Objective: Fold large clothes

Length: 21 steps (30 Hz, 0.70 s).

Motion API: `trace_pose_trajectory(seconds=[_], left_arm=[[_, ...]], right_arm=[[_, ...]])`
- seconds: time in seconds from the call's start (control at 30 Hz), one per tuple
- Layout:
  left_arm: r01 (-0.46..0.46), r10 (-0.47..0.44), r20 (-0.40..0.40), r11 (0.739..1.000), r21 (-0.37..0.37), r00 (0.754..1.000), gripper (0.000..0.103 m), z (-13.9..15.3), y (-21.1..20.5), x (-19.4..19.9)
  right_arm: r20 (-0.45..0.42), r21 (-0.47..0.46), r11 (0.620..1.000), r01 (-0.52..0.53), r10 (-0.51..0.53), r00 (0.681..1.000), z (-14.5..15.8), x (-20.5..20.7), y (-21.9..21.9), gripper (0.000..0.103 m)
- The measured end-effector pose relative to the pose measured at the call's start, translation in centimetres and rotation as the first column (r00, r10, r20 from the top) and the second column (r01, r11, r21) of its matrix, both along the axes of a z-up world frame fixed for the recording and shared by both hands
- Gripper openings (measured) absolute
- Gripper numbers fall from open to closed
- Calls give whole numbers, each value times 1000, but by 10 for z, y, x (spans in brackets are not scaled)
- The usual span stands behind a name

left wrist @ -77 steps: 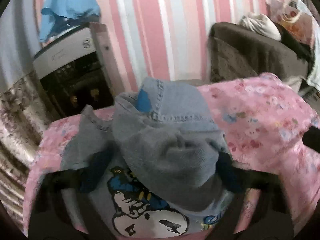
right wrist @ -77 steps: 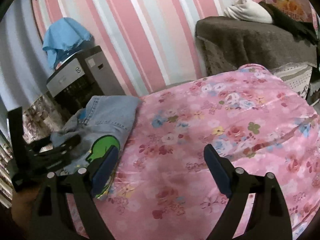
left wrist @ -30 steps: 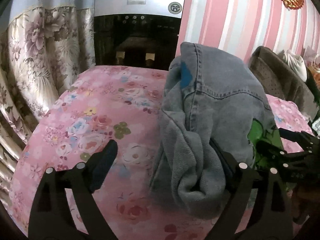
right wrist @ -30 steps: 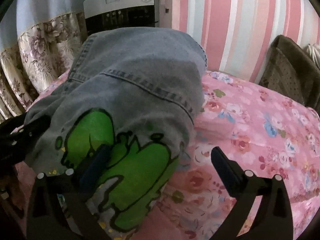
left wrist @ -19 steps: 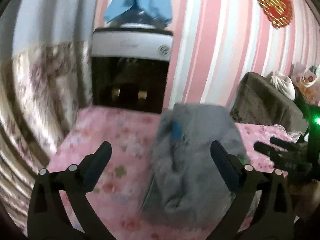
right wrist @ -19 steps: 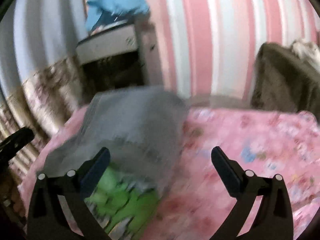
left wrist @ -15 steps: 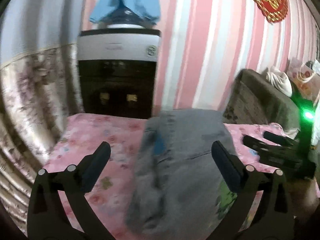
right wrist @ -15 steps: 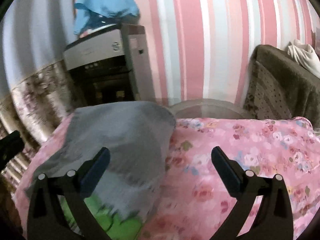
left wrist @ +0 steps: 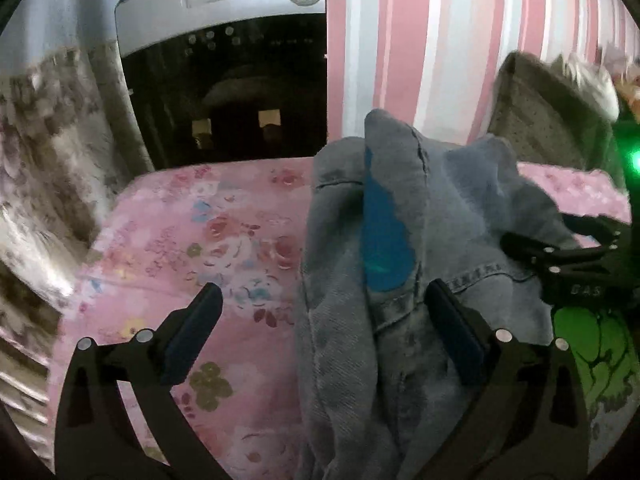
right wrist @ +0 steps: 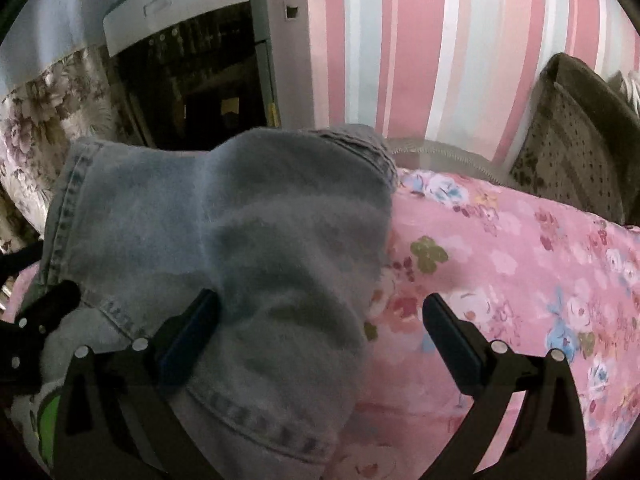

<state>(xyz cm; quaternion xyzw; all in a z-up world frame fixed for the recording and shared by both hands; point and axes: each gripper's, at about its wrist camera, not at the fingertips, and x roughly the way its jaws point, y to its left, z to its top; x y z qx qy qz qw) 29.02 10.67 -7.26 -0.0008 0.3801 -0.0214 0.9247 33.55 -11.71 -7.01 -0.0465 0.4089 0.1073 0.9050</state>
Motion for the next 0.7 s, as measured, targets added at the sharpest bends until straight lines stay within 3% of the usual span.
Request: trace_pose_trajectory(seconds=[0.1, 0.27, 0.37, 0.43, 0.57, 0.7], left_arm=[[18, -18, -2, 998, -60, 1000, 99, 11, 7, 1], [10, 3, 141, 996, -91, 990, 99, 75, 17, 0], [28, -24, 153, 999, -27, 988, 99, 93, 10, 25], [51, -55, 128, 998, 37, 990, 99, 88, -1, 44], [64, -72, 26, 972, 228, 997, 100, 44, -13, 84], [18, -16, -16, 985, 174, 1000, 100, 10, 7, 100]], right_arm=[[19, 46, 999, 4, -5, 1000, 14, -4, -12, 100], [143, 108, 992, 60, -75, 987, 59, -6, -33, 101], [163, 71, 993, 94, -104, 981, 65, 11, -33, 101], [140, 49, 992, 119, -125, 982, 58, 26, -32, 101], [44, -6, 992, 127, -126, 991, 23, 53, -27, 101], [-51, 9, 997, 71, -71, 996, 5, 67, -26, 101]])
